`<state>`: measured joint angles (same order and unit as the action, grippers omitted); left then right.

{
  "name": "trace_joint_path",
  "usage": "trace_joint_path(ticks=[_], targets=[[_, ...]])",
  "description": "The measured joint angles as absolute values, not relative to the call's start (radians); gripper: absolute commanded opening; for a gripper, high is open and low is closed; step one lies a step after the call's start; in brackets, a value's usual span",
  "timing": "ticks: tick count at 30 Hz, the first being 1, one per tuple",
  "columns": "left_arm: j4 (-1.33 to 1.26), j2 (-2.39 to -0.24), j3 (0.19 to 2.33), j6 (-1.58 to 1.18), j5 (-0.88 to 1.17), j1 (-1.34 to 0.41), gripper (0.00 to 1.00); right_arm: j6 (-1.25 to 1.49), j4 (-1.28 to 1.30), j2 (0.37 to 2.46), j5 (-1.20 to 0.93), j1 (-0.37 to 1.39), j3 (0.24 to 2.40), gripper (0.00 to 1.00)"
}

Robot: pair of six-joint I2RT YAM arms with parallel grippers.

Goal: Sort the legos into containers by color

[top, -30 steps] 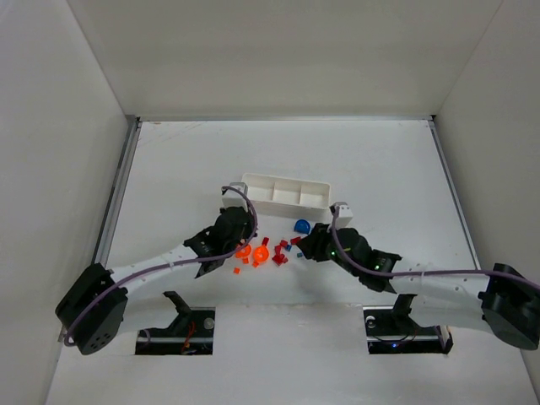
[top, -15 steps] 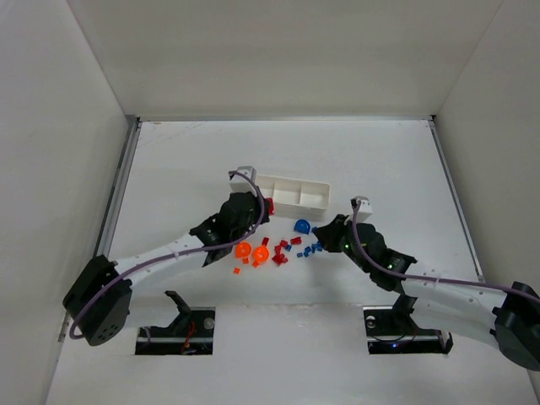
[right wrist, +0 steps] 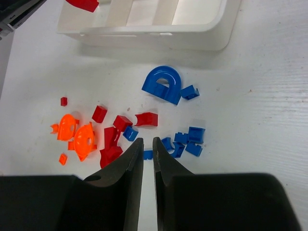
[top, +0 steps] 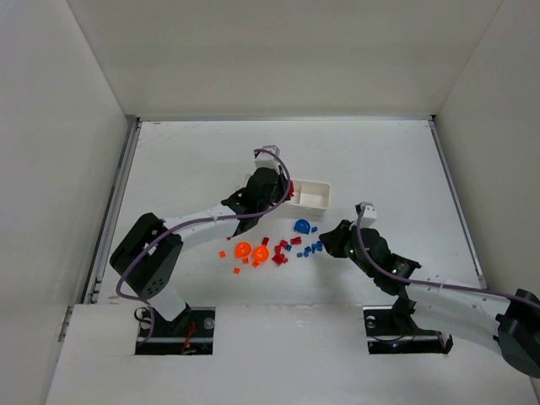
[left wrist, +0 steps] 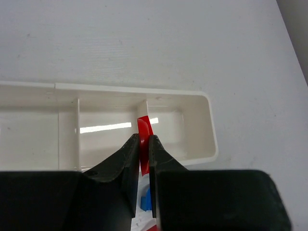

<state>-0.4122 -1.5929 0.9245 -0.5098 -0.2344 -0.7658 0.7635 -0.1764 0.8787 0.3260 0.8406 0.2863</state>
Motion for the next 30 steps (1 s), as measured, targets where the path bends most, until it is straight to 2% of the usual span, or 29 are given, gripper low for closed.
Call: trace_joint_path(ticks=[14,30], targets=[[-0.417,-1.663,0.956,-0.481,-0.236,-0.753,0.08,0.764,-0.162,0.844,0.331,0.817,0.279,0.22],[-0.417,-1.719,0.962,-0.472,-0.24,-0.751,0.08,0.764,-0.164,0.989,0.368,0.863,0.301,0.24]])
